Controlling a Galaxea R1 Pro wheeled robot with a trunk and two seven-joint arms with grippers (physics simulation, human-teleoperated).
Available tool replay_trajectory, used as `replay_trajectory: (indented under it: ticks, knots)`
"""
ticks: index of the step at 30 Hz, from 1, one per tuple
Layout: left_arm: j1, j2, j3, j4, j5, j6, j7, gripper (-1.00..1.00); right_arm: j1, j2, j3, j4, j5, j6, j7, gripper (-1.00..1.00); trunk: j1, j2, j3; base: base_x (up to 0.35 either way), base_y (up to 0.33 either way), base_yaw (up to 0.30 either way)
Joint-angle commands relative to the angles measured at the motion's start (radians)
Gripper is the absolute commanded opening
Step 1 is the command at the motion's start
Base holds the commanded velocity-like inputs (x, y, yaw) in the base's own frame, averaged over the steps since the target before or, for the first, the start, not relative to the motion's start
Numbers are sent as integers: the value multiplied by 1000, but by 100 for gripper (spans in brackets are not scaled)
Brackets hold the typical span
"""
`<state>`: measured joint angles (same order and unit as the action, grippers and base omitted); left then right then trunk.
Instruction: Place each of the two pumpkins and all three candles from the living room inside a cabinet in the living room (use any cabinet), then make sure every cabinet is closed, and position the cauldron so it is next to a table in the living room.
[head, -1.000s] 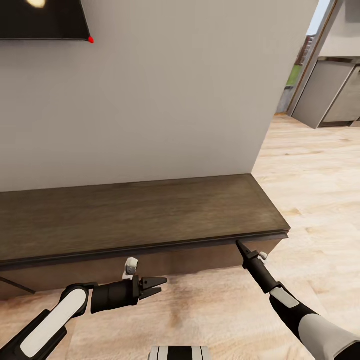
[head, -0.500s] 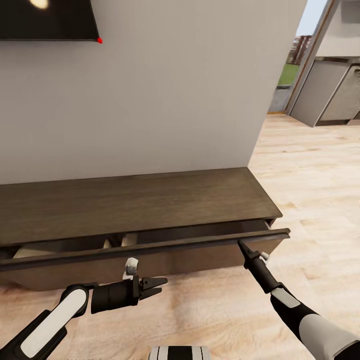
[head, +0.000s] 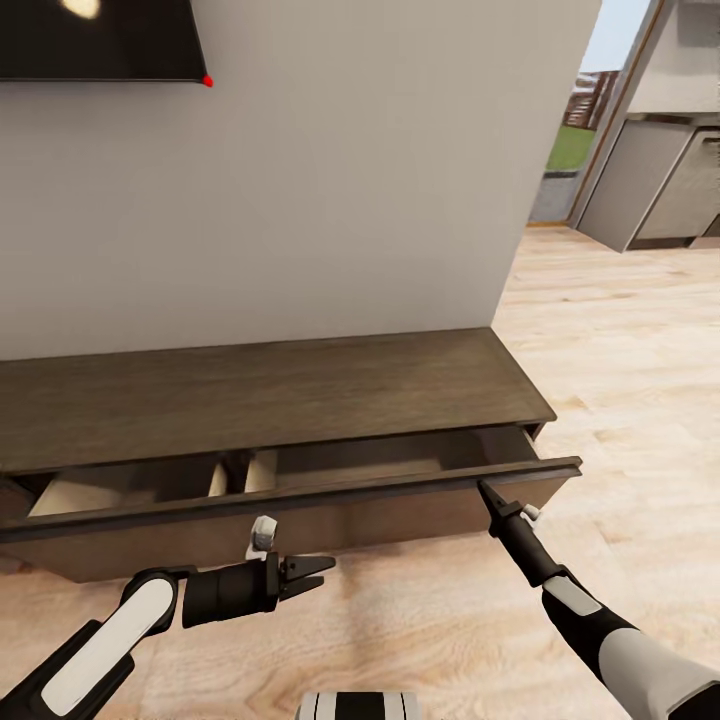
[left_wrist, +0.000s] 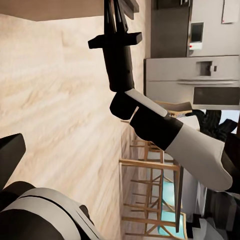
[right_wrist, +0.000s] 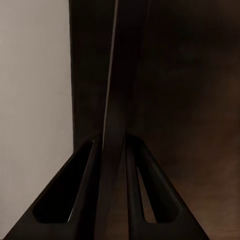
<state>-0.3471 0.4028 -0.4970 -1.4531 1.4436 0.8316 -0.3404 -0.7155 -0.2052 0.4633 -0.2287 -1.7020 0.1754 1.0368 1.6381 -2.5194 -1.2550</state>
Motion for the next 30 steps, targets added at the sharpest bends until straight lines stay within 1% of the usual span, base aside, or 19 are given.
replay_trajectory:
  ticks: [1,7,19,30]
  knots:
    - [-1,1,-2,0,0,1,-3,100,1,0,43,1,-1,9,1,-100,0,0,-1,-26,0,0]
    - [-1,1,-2,0,0,1,-3,100,1,0,43,0,-1,9,2,-100,0,0,-1,-149,0,0]
    - [-1,1,-2,0,0,1,-3,100,1,0,43,0,-1,9,2,-100,0,0,-1,-90,0,0]
    - [-1,1,-2,0,0,0,-3,100,1,0,43,0,-1,9,2,-100,0,0,-1,-162,0,0]
